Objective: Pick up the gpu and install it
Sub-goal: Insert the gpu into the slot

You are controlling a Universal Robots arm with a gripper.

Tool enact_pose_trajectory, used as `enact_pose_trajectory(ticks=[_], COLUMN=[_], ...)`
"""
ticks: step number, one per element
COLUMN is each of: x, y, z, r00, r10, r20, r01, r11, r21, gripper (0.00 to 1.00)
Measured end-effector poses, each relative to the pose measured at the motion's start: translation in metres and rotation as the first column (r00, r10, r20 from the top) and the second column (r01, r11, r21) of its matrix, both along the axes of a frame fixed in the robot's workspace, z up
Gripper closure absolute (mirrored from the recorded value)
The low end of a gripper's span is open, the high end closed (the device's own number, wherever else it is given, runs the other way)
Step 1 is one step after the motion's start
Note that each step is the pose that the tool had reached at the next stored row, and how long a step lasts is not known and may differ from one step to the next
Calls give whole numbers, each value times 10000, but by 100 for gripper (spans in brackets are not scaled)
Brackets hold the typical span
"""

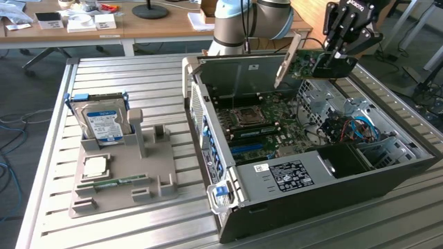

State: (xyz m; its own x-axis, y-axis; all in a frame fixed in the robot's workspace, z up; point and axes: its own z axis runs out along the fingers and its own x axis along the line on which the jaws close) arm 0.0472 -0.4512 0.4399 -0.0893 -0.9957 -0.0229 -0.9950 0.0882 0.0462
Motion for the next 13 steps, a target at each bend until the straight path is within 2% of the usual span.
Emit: enact_pose_trajectory(ticks=[13], x=[-1], y=[0], z=[-1], r00=[10000], r10=[18], r20=[0], r01=[-18], r11=[10000], r21=[0], gripper=[73])
